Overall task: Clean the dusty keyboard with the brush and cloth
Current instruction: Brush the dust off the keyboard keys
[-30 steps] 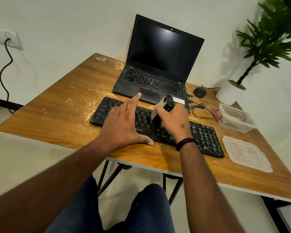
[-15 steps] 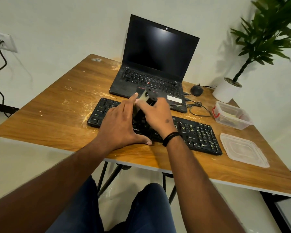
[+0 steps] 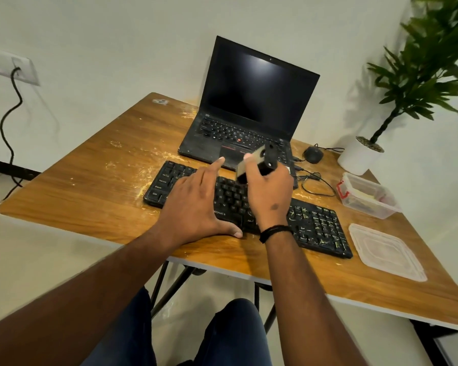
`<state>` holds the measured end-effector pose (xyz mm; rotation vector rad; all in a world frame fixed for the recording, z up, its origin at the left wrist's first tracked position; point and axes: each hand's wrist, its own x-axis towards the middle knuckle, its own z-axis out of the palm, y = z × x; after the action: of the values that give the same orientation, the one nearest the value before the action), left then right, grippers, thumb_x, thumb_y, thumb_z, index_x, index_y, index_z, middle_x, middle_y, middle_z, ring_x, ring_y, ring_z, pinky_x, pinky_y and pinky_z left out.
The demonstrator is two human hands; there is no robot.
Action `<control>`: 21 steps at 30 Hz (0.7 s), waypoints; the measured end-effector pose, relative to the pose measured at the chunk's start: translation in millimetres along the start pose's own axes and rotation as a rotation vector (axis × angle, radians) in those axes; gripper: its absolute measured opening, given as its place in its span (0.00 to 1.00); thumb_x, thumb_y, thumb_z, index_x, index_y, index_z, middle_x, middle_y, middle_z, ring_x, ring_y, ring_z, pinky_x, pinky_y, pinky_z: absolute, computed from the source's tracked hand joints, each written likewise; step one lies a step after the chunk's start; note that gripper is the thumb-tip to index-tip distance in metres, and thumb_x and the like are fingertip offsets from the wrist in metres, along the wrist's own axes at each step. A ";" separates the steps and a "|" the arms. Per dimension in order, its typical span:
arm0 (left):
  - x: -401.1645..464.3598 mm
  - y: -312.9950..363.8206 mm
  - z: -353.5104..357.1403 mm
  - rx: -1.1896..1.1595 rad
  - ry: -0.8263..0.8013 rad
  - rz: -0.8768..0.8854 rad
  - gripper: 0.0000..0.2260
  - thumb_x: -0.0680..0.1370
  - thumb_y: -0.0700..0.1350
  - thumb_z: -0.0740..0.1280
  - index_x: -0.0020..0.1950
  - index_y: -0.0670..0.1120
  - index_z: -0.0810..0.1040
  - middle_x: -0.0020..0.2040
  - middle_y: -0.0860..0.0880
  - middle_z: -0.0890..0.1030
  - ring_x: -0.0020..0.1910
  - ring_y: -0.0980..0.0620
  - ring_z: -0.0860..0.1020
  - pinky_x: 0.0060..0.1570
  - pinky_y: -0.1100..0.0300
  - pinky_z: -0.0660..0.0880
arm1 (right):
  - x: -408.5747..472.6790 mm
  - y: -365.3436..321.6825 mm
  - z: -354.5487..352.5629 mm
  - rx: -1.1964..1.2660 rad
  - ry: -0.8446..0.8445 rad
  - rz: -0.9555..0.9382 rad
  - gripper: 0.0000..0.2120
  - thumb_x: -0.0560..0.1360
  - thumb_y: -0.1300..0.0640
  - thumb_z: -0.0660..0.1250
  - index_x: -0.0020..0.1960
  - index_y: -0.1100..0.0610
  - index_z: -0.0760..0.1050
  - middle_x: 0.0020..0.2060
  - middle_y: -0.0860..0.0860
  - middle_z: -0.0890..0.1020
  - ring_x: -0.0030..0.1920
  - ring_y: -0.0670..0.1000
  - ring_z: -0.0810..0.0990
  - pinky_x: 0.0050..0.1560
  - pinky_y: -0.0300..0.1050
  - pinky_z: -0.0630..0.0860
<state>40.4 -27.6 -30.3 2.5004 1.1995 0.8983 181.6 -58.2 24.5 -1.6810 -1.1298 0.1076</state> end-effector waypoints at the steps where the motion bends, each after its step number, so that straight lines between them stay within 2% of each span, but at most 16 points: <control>1: 0.1 -0.1 0.2 0.000 0.003 0.001 0.65 0.56 0.78 0.72 0.82 0.50 0.47 0.72 0.50 0.69 0.70 0.49 0.70 0.71 0.50 0.64 | -1.7 1.1 1.8 -0.063 -0.057 0.023 0.18 0.77 0.43 0.67 0.34 0.53 0.75 0.27 0.46 0.78 0.28 0.45 0.75 0.30 0.41 0.69; 4: -0.6 -1.6 0.6 -0.046 -0.004 0.008 0.64 0.56 0.77 0.74 0.82 0.50 0.49 0.73 0.50 0.69 0.70 0.49 0.71 0.70 0.51 0.65 | -15.8 2.4 7.0 -0.108 -0.316 -0.033 0.19 0.76 0.46 0.69 0.30 0.52 0.70 0.25 0.46 0.76 0.26 0.47 0.73 0.29 0.43 0.68; 6: -1.1 -2.2 0.6 -0.067 -0.003 0.010 0.64 0.56 0.77 0.73 0.82 0.50 0.50 0.73 0.50 0.69 0.70 0.49 0.71 0.70 0.51 0.65 | -18.1 -2.3 3.7 0.077 -0.368 -0.031 0.18 0.75 0.52 0.70 0.30 0.52 0.69 0.24 0.44 0.74 0.26 0.44 0.70 0.29 0.41 0.67; 8: -1.2 -1.8 0.5 -0.058 -0.001 0.008 0.64 0.55 0.77 0.74 0.82 0.50 0.50 0.74 0.49 0.69 0.70 0.48 0.71 0.70 0.49 0.65 | -14.4 -5.7 -0.1 0.116 -0.265 -0.041 0.17 0.75 0.51 0.70 0.31 0.53 0.71 0.24 0.44 0.74 0.26 0.43 0.70 0.28 0.42 0.68; 10: -1.6 0.2 -0.1 -0.038 -0.002 0.000 0.64 0.55 0.77 0.73 0.82 0.50 0.50 0.73 0.49 0.69 0.70 0.48 0.70 0.71 0.48 0.65 | -10.6 -2.6 -1.0 0.026 -0.107 -0.005 0.17 0.76 0.46 0.69 0.33 0.55 0.75 0.26 0.45 0.77 0.27 0.44 0.74 0.29 0.43 0.72; 11: -1.7 1.7 -0.6 -0.033 -0.006 -0.002 0.64 0.55 0.77 0.73 0.82 0.50 0.50 0.72 0.49 0.69 0.70 0.48 0.70 0.71 0.48 0.65 | -10.9 -1.0 -1.7 -0.012 -0.079 0.029 0.17 0.76 0.45 0.69 0.34 0.54 0.76 0.27 0.45 0.79 0.29 0.44 0.76 0.30 0.44 0.74; 15: 0.3 6.5 2.2 -0.081 0.017 -0.035 0.60 0.57 0.77 0.72 0.80 0.50 0.55 0.71 0.50 0.71 0.70 0.49 0.70 0.71 0.48 0.65 | -18.9 6.4 -7.0 -0.064 -0.351 0.001 0.16 0.76 0.49 0.69 0.32 0.52 0.73 0.26 0.45 0.75 0.28 0.44 0.73 0.30 0.43 0.70; 16: 0.9 9.2 4.2 -0.077 0.033 -0.043 0.58 0.58 0.77 0.72 0.80 0.50 0.57 0.70 0.50 0.72 0.69 0.49 0.71 0.71 0.48 0.65 | -16.6 5.4 -11.5 -0.022 -0.365 0.003 0.15 0.75 0.50 0.70 0.32 0.52 0.73 0.26 0.45 0.76 0.27 0.44 0.73 0.30 0.42 0.70; 19: 2.1 23.1 11.7 -0.010 0.067 -0.040 0.54 0.59 0.81 0.67 0.76 0.50 0.65 0.68 0.51 0.74 0.67 0.50 0.72 0.71 0.49 0.65 | -3.4 4.1 -32.1 0.155 -0.219 0.096 0.13 0.76 0.51 0.71 0.34 0.53 0.77 0.30 0.45 0.81 0.31 0.41 0.78 0.33 0.39 0.75; 21: 0.0 31.0 16.3 0.017 0.071 -0.019 0.51 0.59 0.83 0.63 0.72 0.51 0.70 0.64 0.52 0.75 0.64 0.51 0.72 0.71 0.50 0.64 | 7.9 10.4 -48.4 0.235 -0.079 0.176 0.09 0.77 0.50 0.70 0.39 0.49 0.77 0.37 0.45 0.83 0.39 0.39 0.80 0.41 0.40 0.79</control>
<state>70.0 -46.5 -29.4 2.4855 1.2551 0.9834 219.6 -86.5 41.0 -1.5728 -0.9842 0.4054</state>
